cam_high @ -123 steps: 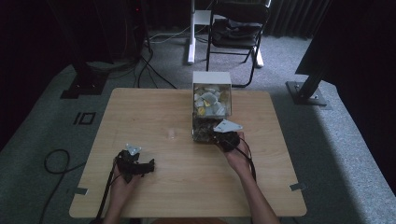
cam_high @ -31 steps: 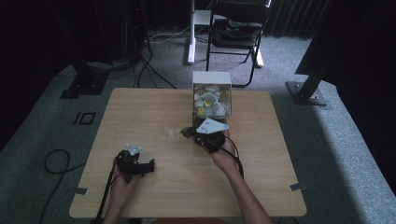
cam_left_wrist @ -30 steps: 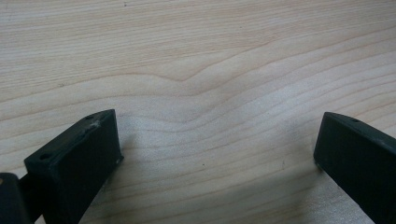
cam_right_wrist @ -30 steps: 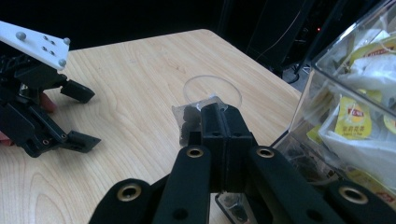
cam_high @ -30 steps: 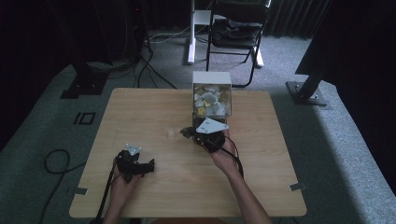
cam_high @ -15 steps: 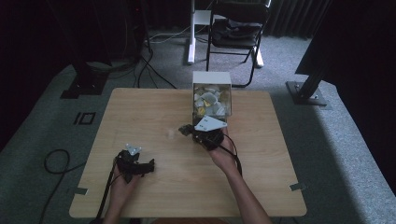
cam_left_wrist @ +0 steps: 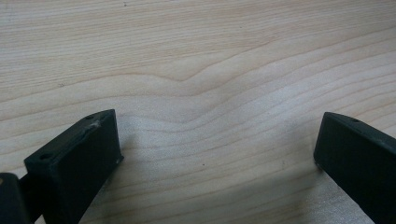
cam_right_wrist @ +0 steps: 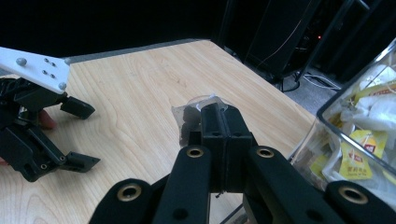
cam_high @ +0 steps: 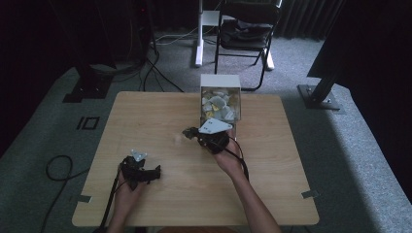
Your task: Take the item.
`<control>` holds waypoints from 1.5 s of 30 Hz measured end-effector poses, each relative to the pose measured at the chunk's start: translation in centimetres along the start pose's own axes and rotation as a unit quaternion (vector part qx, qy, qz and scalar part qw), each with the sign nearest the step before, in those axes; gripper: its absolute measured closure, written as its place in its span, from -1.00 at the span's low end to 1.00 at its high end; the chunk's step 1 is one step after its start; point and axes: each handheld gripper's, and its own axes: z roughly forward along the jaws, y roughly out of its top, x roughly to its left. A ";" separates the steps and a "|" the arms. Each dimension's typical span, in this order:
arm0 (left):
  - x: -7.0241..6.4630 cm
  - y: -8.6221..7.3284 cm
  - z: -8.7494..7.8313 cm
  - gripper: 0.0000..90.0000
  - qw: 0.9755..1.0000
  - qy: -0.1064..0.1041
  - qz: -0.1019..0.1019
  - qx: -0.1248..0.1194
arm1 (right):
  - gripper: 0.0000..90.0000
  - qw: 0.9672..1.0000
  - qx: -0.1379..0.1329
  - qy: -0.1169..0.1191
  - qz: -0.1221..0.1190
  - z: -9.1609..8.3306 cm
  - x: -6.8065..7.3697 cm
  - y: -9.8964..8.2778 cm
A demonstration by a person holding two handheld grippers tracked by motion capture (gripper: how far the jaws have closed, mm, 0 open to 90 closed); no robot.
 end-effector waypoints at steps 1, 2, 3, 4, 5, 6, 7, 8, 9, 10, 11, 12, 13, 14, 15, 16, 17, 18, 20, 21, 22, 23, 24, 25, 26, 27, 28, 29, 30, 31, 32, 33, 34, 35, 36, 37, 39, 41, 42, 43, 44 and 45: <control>0.0 0.0 0.0 -0.97 1.000 0.000 0.000 0.000 | 1.00 1.000 -0.002 0.000 0.000 0.1 0.0 0.1; 0.0 0.0 0.0 -0.97 1.000 0.000 0.000 0.000 | 1.00 1.000 -0.001 0.000 0.001 0.1 0.0 0.1; 0.0 0.0 0.0 -0.97 1.000 0.000 0.000 0.000 | 1.00 1.000 -0.002 -0.003 -0.002 0.2 0.0 0.2; 0.0 0.0 0.0 -0.97 1.000 0.000 0.000 0.000 | 1.00 1.000 -0.002 -0.004 -0.001 0.2 0.1 0.2; 0.0 0.0 0.0 -0.97 1.000 0.000 0.000 0.000 | 1.00 1.000 -0.002 -0.004 -0.001 0.2 0.1 0.2; 0.0 0.0 0.0 -0.97 1.000 0.000 0.000 0.000 | 1.00 1.000 -0.003 -0.004 0.000 0.3 0.1 0.3; 0.0 0.0 0.0 -0.97 1.000 0.000 0.000 0.000 | 1.00 1.000 -0.003 -0.004 0.000 0.3 0.1 0.3; 0.0 0.0 0.0 -0.97 1.000 0.000 0.000 0.000 | 1.00 1.000 -0.003 -0.004 0.001 0.4 0.1 0.4; 0.0 0.0 0.0 -0.97 1.000 0.000 0.000 0.000 | 1.00 1.000 -0.004 -0.004 0.002 0.5 0.2 0.4; 0.0 0.0 0.0 -0.97 1.000 0.000 0.000 0.000 | 1.00 1.000 -0.004 -0.004 0.003 0.6 0.2 0.4; 0.0 0.0 0.0 -0.97 1.000 0.000 0.000 0.000 | 1.00 1.000 -0.004 -0.004 0.003 0.6 0.2 0.4; 0.0 0.0 0.0 -0.97 1.000 0.000 0.000 0.000 | 1.00 1.000 -0.004 -0.004 0.003 0.7 0.2 0.4; 0.0 0.0 0.0 -0.97 1.000 0.000 0.000 0.000 | 1.00 1.000 -0.005 -0.005 0.007 0.8 0.2 0.5; 0.0 0.0 0.0 -0.97 1.000 -0.001 0.000 0.000 | 1.00 1.000 -0.005 -0.007 0.009 0.9 0.2 0.5; 0.0 0.0 0.0 -0.97 1.000 -0.001 0.001 0.000 | 1.00 1.000 -0.005 -0.008 0.011 0.9 0.2 0.6; 0.0 0.0 0.0 -0.97 1.000 -0.001 0.001 0.000 | 1.00 1.000 -0.004 -0.010 0.014 1.0 0.2 0.6; 0.0 0.0 0.0 -0.97 1.000 -0.002 0.002 0.000 | 1.00 1.000 -0.004 -0.011 0.015 1.1 0.2 0.7; 0.0 0.0 0.0 -0.97 1.000 -0.002 0.002 0.000 | 1.00 1.000 -0.004 -0.011 0.015 1.1 0.2 0.7; 0.0 0.0 0.0 -0.97 1.000 -0.002 0.002 0.000 | 1.00 1.000 -0.004 -0.013 0.020 1.3 0.3 0.9; -0.1 0.0 0.0 -0.97 1.000 -0.002 0.002 0.000 | 1.00 1.000 -0.005 -0.014 0.020 1.4 0.3 0.9; -0.1 0.0 0.0 -0.97 1.000 -0.002 0.002 0.000 | 1.00 1.000 -0.004 -0.013 0.020 1.4 0.3 1.0; 0.0 0.0 0.0 -0.97 1.000 -0.002 0.002 0.000 | 1.00 1.000 -0.003 -0.015 0.020 1.5 0.4 1.1; 0.0 0.0 0.0 -0.97 1.000 -0.002 0.002 0.000 | 1.00 1.000 -0.003 -0.015 0.020 1.5 0.4 1.1; 0.0 0.0 0.0 -0.97 1.000 -0.002 0.002 0.000 | 1.00 1.000 -0.003 -0.016 0.017 1.7 0.5 1.2; 0.0 0.0 0.0 -0.97 1.000 -0.002 0.002 0.000 | 1.00 1.000 -0.003 -0.016 0.017 1.7 0.5 1.2; -0.1 0.0 0.0 -0.97 1.000 -0.002 0.001 0.000 | 1.00 1.000 -0.004 -0.016 0.018 1.7 0.5 1.3; -0.1 0.0 0.0 -0.97 1.000 -0.002 0.001 0.000 | 1.00 1.000 -0.004 -0.017 0.019 1.9 0.5 1.4; -0.1 0.0 0.0 -0.97 1.000 -0.002 0.001 0.000 | 1.00 1.000 -0.005 -0.018 0.021 2.0 0.5 1.4; -0.1 0.0 0.0 -0.97 1.000 -0.002 0.001 0.000 | 1.00 1.000 -0.005 -0.018 0.021 2.0 0.5 1.4; -0.1 0.0 0.0 -0.97 1.000 -0.002 0.001 0.000 | 1.00 1.000 -0.006 -0.019 0.024 2.1 0.4 1.5; -0.1 0.0 0.0 -0.97 1.000 -0.002 0.001 -0.001 | 1.00 1.000 -0.006 -0.019 0.024 2.1 0.4 1.5; -0.1 0.0 0.0 -0.97 1.000 -0.002 0.001 -0.001 | 1.00 1.000 -0.007 -0.019 0.024 2.2 0.4 1.5; -0.1 0.0 0.0 -0.97 1.000 -0.002 0.001 -0.001 | 1.00 0.999 -0.007 -0.024 0.029 2.3 0.3 1.6; -0.1 0.0 0.0 -0.97 1.000 -0.002 0.001 -0.001 | 1.00 0.999 -0.007 -0.024 0.029 2.3 0.3 1.6; -0.1 0.0 0.0 -0.97 1.000 -0.002 0.002 -0.001 | 1.00 0.999 -0.006 -0.025 0.033 2.5 0.2 1.5; -0.1 0.0 0.0 -0.97 1.000 -0.002 0.002 -0.001 | 1.00 0.999 -0.006 -0.026 0.034 2.5 0.2 1.5; -0.1 0.0 0.0 -0.97 1.000 -0.002 0.002 -0.001 | 1.00 0.999 -0.005 -0.027 0.035 2.6 0.2 1.5; -0.1 0.0 0.0 -0.97 1.000 -0.002 0.002 -0.001 | 1.00 0.999 -0.004 -0.029 0.038 2.8 0.2 1.5; -0.1 0.0 0.0 -0.97 1.000 -0.002 0.002 -0.001 | 1.00 0.999 -0.004 -0.029 0.038 2.8 0.2 1.5; -0.1 0.0 0.0 -0.97 1.000 -0.002 0.002 -0.001 | 1.00 0.999 -0.003 -0.029 0.039 3.0 0.2 1.5; -0.1 0.0 0.0 -0.97 1.000 -0.002 0.002 -0.001 | 1.00 0.999 -0.002 -0.029 0.040 3.1 0.2 1.5; -0.1 0.0 0.0 -0.97 1.000 -0.002 0.002 -0.001 | 1.00 0.999 -0.002 -0.029 0.040 3.1 0.2 1.5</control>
